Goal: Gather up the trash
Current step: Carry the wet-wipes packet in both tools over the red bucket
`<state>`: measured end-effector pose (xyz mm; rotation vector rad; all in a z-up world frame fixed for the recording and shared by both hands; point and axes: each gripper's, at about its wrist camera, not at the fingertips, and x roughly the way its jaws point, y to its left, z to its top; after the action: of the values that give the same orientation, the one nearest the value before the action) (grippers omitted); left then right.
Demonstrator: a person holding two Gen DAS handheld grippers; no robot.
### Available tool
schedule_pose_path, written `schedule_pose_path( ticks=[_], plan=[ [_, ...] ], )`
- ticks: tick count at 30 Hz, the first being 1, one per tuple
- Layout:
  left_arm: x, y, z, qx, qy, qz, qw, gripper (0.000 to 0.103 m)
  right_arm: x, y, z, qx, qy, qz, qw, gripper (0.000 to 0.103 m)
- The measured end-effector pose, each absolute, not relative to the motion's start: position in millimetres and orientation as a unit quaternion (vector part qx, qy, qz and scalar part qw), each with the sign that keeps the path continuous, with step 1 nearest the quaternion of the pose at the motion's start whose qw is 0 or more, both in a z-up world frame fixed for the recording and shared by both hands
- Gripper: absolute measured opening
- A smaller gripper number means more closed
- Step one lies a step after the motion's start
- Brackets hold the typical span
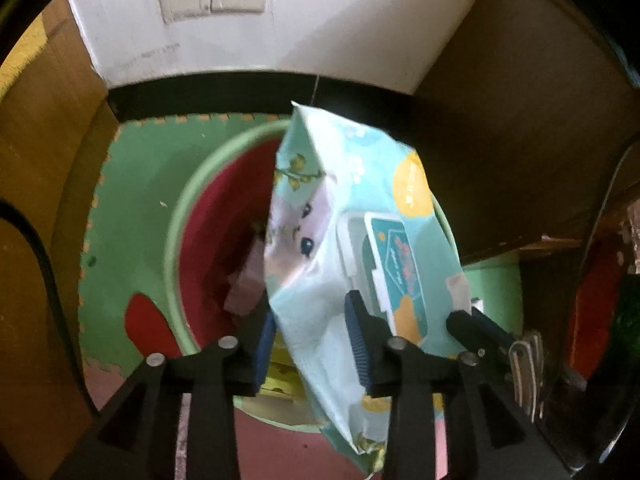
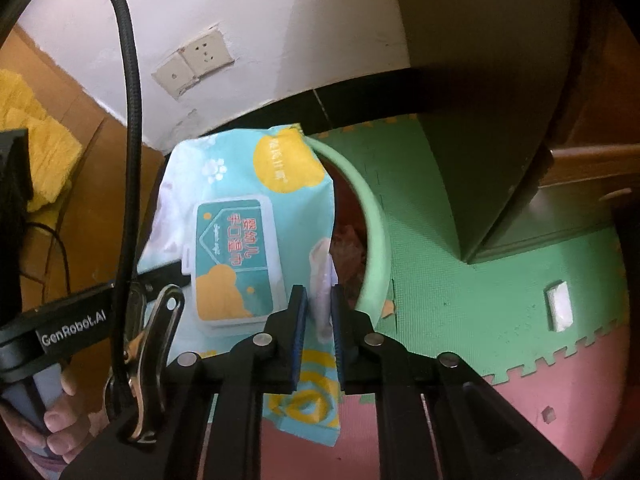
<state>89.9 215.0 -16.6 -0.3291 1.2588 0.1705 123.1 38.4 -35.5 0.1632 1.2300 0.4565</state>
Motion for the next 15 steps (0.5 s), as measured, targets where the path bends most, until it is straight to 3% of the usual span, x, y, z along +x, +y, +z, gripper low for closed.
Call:
schedule_pose_path(
  ticks=[1,3,4,15],
  plan=[
    [90.6,214.6,-17.1,-0.151,0.588,0.078,0.791,0.037,123.2,37.7,-35.0,0.077,0.570,0.213,0.790,0.020],
    [90.4,215.2,-15.7,-0.143,0.591,0.082,0.790,0.051,122.2,37.0,-33.3,0.075,0.567,0.216,0.791,0.023],
    [90.3,216.1,-14.5,-0.141,0.589,0.085,0.791,0.052,122.5,36.9,-32.7,0.074,0.566,0.216,0.792,0.024],
    [82.4,223.2,4.3,-0.177,0.582,0.085,0.789,0.053,120.6,35.8,-0.9,0.089,0.527,0.247,0.808,0.026]
  ],
)
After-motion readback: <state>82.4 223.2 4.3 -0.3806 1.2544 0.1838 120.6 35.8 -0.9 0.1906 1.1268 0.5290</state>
